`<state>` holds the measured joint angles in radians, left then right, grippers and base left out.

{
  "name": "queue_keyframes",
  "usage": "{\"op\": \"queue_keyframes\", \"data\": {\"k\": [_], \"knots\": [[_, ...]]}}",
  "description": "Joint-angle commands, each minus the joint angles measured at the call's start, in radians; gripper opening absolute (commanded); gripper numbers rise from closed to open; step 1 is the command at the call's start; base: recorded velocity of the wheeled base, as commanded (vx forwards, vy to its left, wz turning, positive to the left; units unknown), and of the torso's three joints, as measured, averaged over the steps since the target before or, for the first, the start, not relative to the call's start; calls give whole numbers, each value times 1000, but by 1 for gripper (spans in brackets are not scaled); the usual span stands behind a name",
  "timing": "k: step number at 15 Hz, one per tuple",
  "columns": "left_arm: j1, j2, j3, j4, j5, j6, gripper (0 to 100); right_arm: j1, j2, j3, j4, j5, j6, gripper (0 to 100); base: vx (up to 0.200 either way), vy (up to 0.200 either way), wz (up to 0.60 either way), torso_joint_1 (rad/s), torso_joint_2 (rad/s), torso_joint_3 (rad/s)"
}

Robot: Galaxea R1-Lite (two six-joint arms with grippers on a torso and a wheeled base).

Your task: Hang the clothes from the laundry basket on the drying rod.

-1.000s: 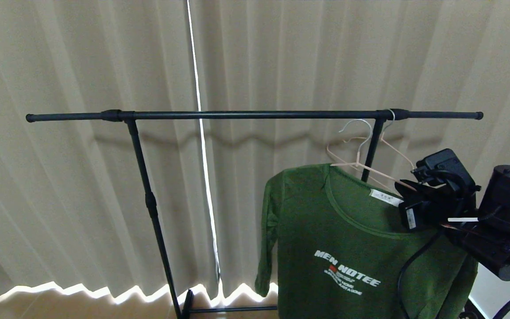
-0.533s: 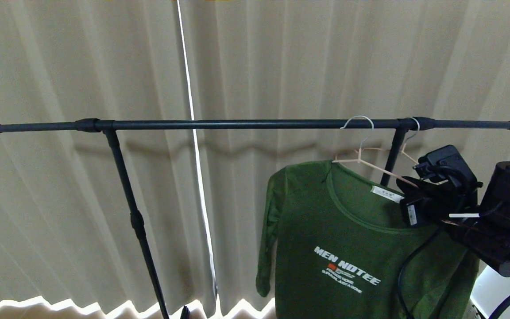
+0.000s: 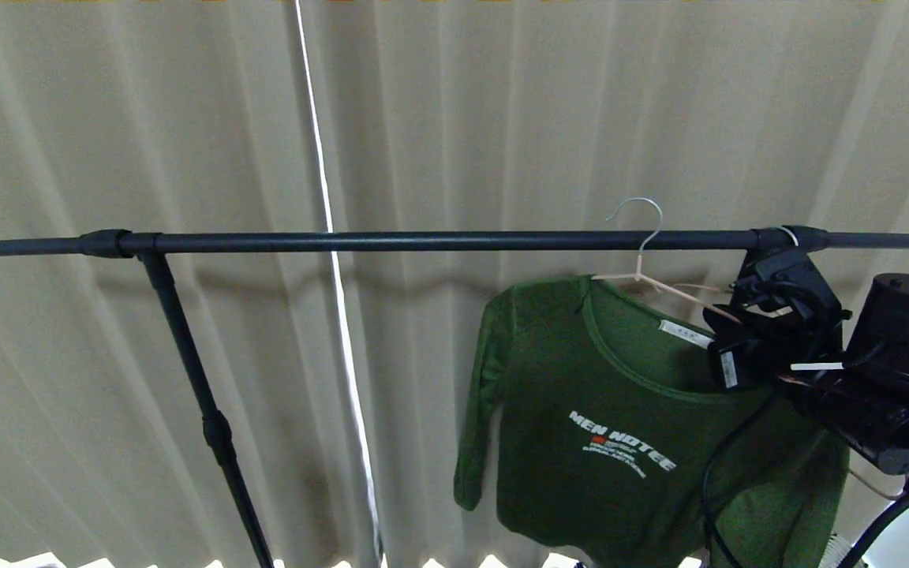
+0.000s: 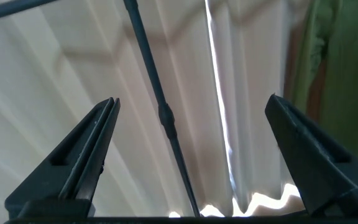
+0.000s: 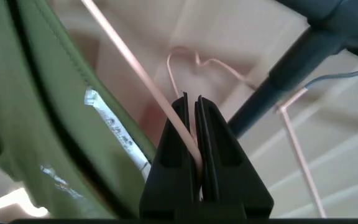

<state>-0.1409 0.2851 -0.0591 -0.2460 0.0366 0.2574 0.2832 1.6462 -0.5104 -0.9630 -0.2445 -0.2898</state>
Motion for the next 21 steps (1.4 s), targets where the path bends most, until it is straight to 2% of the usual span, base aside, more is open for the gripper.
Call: {"op": "queue_keyframes", "data": {"k": [1, 3, 7, 12, 17, 18, 21], "knots": [[0, 3, -1, 1, 0, 0, 100, 1, 20, -33, 17, -1, 0, 0, 0, 0, 0, 0, 0, 0], [0, 3, 2, 1, 0, 0, 100, 1, 67, -71, 32, -3, 0, 0, 0, 0, 0, 0, 0, 0], [0, 3, 4, 1, 0, 0, 100, 19, 138, -72, 26, -9, 0, 0, 0, 0, 0, 0, 0, 0], [-2, 2, 10, 2, 0, 0, 100, 79, 161, -76, 20, -7, 1, 0, 0, 0, 0, 0, 0, 0], [0, -1, 16, 2, 0, 0, 100, 80, 156, -62, 21, -7, 1, 0, 0, 0, 0, 0, 0, 0], [0, -1, 16, 2, 0, 0, 100, 80, 158, -60, 20, -4, 3, 100, 0, 0, 0, 0, 0, 0], [0, -7, 16, 2, 2, 0, 100, 97, 161, -31, -34, 48, 15, 100, 0, 0, 0, 0, 0, 0]]}}
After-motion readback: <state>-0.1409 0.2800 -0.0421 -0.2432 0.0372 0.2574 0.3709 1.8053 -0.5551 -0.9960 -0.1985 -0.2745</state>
